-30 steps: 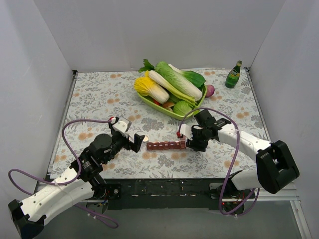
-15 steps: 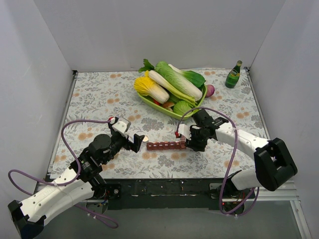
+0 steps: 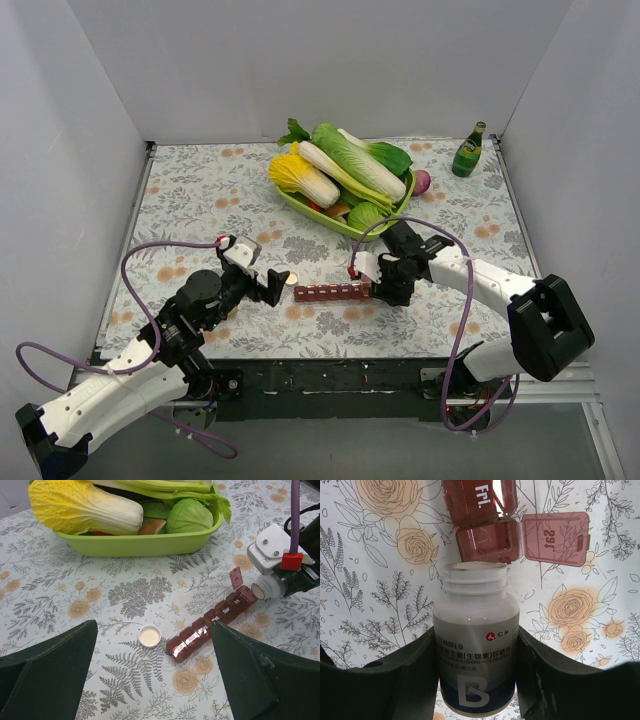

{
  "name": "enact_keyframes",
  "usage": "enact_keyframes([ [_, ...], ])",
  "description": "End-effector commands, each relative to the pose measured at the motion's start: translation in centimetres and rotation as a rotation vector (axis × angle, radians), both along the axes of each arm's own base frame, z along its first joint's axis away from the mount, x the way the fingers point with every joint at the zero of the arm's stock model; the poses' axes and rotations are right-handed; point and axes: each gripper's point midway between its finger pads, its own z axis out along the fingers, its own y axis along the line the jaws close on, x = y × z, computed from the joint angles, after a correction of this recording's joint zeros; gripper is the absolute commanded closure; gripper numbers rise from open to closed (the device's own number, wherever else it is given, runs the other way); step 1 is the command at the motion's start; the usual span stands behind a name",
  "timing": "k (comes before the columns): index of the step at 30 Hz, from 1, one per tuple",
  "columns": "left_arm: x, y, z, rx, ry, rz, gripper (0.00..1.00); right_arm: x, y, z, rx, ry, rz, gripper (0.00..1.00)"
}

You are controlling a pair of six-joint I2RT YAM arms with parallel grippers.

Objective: Sort the pills into containers

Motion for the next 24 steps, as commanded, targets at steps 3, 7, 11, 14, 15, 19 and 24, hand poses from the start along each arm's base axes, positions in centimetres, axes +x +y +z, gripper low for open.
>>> enact_keyframes([
  [3,0.00,0.02,0.45,-0.008,-0.021,-0.007,0.02,0.73,0.48,1.15,-0.005,-0.024,-0.009,0.99],
  [7,0.01,0.05,0.45,-0.007,-0.021,-0.005,0.02,0.88,0.59,1.42,-0.009,-0.028,-0.009,0.99],
  [11,-0.01,0.03,0.52,-0.010,-0.023,-0.007,0.02,0.99,0.60,1.50,-0.019,-0.031,-0.011,0.99],
  [14,-0.03,0.05,0.53,-0.010,-0.023,-0.007,0.02,0.95,0.55,1.41,-0.027,-0.028,-0.012,0.99],
  [15,-0.02,0.04,0.56,-0.011,-0.024,-0.007,0.02,0.90,0.54,1.36,-0.030,-0.027,-0.011,0.99],
  [19,-0.02,0.05,0.56,-0.010,-0.025,-0.007,0.02,0.86,0.56,1.31,-0.039,-0.024,-0.012,0.99],
  [24,-0.02,0.05,0.53,-0.009,-0.024,-0.007,0.02,0.96,0.50,1.27,-0.051,-0.027,-0.010,0.99],
])
